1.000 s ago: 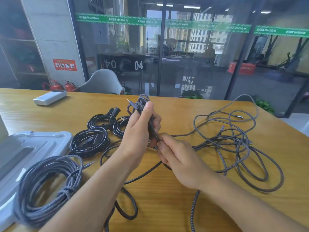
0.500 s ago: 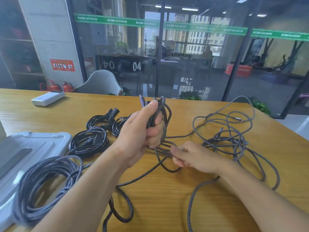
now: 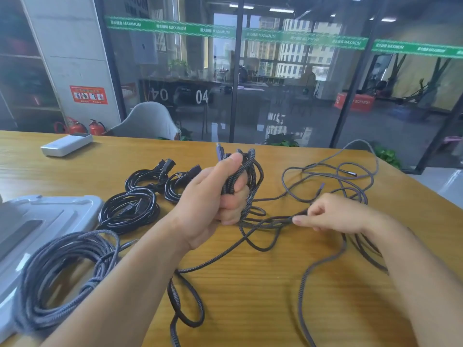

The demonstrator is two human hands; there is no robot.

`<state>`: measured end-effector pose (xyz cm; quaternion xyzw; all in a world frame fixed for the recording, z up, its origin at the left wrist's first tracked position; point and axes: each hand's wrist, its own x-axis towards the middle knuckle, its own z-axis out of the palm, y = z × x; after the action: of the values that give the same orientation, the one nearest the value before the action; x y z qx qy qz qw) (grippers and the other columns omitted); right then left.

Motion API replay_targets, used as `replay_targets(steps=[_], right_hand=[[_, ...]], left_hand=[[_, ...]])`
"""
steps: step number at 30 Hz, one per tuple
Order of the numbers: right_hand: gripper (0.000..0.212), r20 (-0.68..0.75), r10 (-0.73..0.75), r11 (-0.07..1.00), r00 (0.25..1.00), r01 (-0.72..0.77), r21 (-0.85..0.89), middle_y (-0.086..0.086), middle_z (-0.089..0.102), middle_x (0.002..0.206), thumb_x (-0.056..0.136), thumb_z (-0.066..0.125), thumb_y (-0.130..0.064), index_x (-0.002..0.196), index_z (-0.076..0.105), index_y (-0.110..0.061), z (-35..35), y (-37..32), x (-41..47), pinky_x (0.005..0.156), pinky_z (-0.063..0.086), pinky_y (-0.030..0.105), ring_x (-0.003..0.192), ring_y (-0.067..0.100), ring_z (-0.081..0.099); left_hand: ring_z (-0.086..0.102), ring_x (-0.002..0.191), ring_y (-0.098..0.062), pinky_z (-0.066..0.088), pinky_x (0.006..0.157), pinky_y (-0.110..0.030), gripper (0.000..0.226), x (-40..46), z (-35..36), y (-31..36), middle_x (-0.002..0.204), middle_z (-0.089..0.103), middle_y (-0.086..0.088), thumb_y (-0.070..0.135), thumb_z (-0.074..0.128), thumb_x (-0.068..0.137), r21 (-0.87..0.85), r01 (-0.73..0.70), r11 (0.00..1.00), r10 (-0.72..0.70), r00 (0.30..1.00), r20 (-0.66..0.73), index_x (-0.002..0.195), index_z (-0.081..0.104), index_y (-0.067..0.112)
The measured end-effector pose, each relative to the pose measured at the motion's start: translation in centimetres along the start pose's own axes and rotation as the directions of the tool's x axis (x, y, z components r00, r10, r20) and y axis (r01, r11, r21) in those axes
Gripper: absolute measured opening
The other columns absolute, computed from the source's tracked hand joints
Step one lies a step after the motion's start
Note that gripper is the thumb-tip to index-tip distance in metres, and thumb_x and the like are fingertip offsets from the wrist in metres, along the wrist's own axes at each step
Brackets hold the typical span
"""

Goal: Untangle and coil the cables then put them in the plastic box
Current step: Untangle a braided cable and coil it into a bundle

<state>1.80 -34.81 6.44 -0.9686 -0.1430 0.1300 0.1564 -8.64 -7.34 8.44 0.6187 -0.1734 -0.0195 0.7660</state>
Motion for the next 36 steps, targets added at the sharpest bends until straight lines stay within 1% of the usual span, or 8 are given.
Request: replay_targets(steps=[4, 8, 15, 20, 24, 29, 33, 36], right_hand=[[0.071, -0.413, 0.034, 0.982, 0.91, -0.107, -0.153, -0.004, 0.048, 0.048, 0.078, 0.062, -0.084, 0.055, 0.048, -0.018, 1.1, -2.5, 0.9, 0.052, 0.032, 0.029, 0.05, 0.016, 0.05], [0.059, -0.632, 0.032, 0.999, 0.774, 0.002, 0.053, -0.001, 0.061, 0.055, 0.086, 0.068, -0.069, 0.065, 0.064, -0.013, 1.2, -4.0, 0.5, 0.048, 0.03, 0.027, 0.052, 0.014, 0.054], [0.041, -0.46, 0.146, 0.694, 0.876, 0.241, 0.678, -0.003, 0.054, 0.061, 0.097, 0.071, -0.044, 0.077, 0.068, -0.009, 0.7, -3.6, 0.0, 0.055, 0.036, 0.023, 0.058, 0.01, 0.045], [0.023, -0.395, -0.007, 0.425, 0.919, 0.36, 0.83, 0.002, 0.052, 0.065, 0.102, 0.052, -0.006, 0.088, 0.069, -0.002, 0.1, -4.8, -1.4, 0.047, 0.021, 0.023, 0.049, 0.01, 0.029], [0.025, -0.421, -0.102, 0.495, 0.901, 0.413, 0.764, 0.005, 0.066, 0.073, 0.1, 0.048, 0.001, 0.094, 0.073, -0.005, 0.9, -6.4, -2.4, 0.053, 0.038, 0.025, 0.056, 0.013, 0.045], [0.037, -0.456, -0.213, 0.752, 0.864, 0.443, 0.487, -0.016, 0.063, 0.087, 0.107, 0.05, -0.011, 0.126, 0.073, -0.033, 2.1, -7.7, -2.7, 0.075, 0.052, 0.036, 0.08, 0.018, 0.062], [0.038, -0.51, -0.266, 0.763, 0.818, 0.502, 0.408, -0.012, 0.058, 0.097, 0.108, 0.052, -0.014, 0.139, 0.066, -0.03, 3.2, -8.5, -2.6, 0.077, 0.05, 0.032, 0.078, 0.01, 0.058], [0.034, -0.579, -0.278, 0.751, 0.767, 0.549, 0.367, -0.009, 0.066, 0.103, 0.105, 0.058, -0.013, 0.133, 0.071, -0.026, 4.0, -9.5, -2.8, 0.087, 0.051, 0.022, 0.096, 0.004, 0.065]], left_hand=[[0.02, 0.047, -0.015, 0.024, 0.046, -0.025, 0.042, 0.3, 1.6, -1.2, 0.054, 0.026, 0.002, 0.042, 0.042, 0.103, 0.109, 0.042, 0.993, -0.054, 0.993, 0.108, 0.071, 0.042, 0.017], [0.021, 0.046, -0.015, 0.027, 0.045, -0.022, 0.041, 0.5, 2.4, -1.9, 0.054, 0.027, 0.002, 0.044, 0.043, 0.1, 0.136, 0.076, 0.988, -0.097, 0.982, 0.162, 0.068, 0.043, 0.018], [0.022, 0.053, -0.022, 0.018, 0.057, -0.044, 0.055, 0.9, 3.0, -3.2, 0.058, 0.027, -0.006, 0.048, 0.044, 0.102, 0.357, 0.088, 0.93, -0.143, 0.981, 0.13, 0.075, 0.041, 0.001], [0.022, 0.054, -0.02, 0.017, 0.059, -0.045, 0.058, 1.5, 3.0, -3.9, 0.06, 0.028, -0.005, 0.043, 0.043, 0.11, 0.368, 0.124, 0.922, -0.148, 0.988, 0.039, 0.078, 0.04, -0.005], [0.018, 0.061, -0.027, 0.017, 0.062, -0.046, 0.055, 2.0, 3.0, -4.7, 0.065, 0.026, -0.007, 0.048, 0.046, 0.108, 0.337, 0.134, 0.932, -0.109, 0.99, -0.093, 0.076, 0.044, 0.004], [0.016, 0.065, -0.028, 0.014, 0.064, -0.045, 0.045, 2.3, 2.4, -4.7, 0.065, 0.026, -0.003, 0.047, 0.044, 0.108, 0.202, 0.118, 0.972, -0.06, 0.96, -0.274, 0.083, 0.049, 0.011], [0.017, 0.06, -0.022, 0.016, 0.064, -0.044, 0.05, 2.4, 2.7, -4.5, 0.061, 0.026, 0.001, 0.055, 0.044, 0.107, 0.167, 0.093, 0.982, -0.033, 0.943, -0.33, 0.077, 0.044, 0.015], [0.018, 0.059, -0.021, 0.017, 0.063, -0.045, 0.051, 2.6, 2.8, -4.2, 0.058, 0.027, 0.004, 0.06, 0.049, 0.102, 0.16, 0.062, 0.985, -0.001, 0.935, -0.355, 0.068, 0.039, 0.023]])
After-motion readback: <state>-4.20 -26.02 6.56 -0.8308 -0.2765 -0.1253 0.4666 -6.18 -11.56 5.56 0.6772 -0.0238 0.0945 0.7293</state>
